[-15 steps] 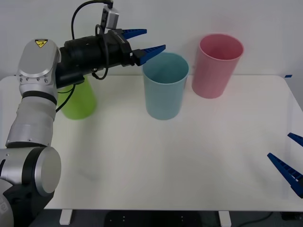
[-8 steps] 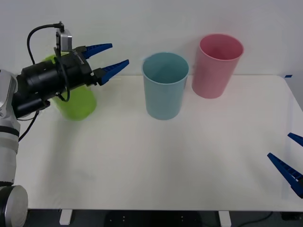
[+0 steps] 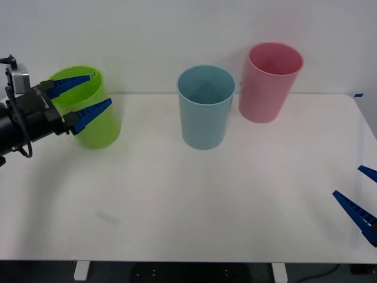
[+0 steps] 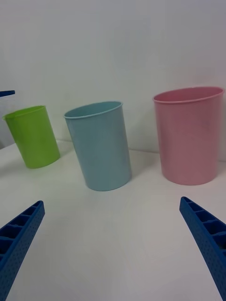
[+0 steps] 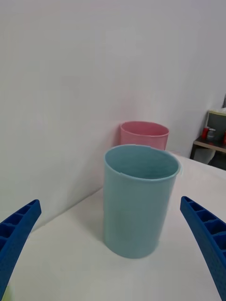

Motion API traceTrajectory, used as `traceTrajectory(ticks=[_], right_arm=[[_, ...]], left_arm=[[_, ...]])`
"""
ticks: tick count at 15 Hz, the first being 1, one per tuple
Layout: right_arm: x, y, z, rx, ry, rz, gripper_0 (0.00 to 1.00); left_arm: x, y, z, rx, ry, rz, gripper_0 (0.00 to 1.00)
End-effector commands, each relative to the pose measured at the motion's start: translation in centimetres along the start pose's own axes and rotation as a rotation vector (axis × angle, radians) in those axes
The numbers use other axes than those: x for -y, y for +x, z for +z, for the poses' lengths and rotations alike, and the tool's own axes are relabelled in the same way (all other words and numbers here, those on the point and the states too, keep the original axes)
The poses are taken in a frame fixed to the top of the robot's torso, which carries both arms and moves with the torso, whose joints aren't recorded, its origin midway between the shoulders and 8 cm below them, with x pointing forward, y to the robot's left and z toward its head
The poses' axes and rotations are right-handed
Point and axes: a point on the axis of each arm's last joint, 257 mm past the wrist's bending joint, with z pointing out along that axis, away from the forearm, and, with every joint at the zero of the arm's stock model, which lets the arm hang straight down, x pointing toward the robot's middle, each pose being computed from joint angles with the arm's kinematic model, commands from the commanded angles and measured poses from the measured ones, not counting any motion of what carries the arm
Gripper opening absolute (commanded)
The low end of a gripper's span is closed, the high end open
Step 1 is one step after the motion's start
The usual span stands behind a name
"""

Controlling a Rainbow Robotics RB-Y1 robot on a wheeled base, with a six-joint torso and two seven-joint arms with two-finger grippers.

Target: Grasp the object on the table and drop it into the matching bin: aluminum can to the light blue bin, PET bottle to the pink bin.

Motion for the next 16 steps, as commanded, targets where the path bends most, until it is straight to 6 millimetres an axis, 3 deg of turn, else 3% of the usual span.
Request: traceTrajectory(ticks=[1, 5, 13, 16], right_arm=[[0.0, 0.0, 0.0, 0.000, 0.000, 0.000, 1.00], [0.0, 0.0, 0.0, 0.000, 0.000, 0.000, 1.00], [0.0, 0.0, 0.0, 0.000, 0.000, 0.000, 1.00], [0.0, 0.0, 0.0, 0.000, 0.000, 0.000, 1.00]], left_arm=[[-0.9, 1.2, -3.7, -0.062, -0.050, 0.019, 1.00], [-0.8, 2.0, -7.4, -0.125, -0.092, 0.024, 1.00], [3.7, 2.2, -12.3, -0.207, -0.133, -0.090, 1.00], [3.8, 2.9, -13.5, -0.225, -0.152, -0.102, 1.00]])
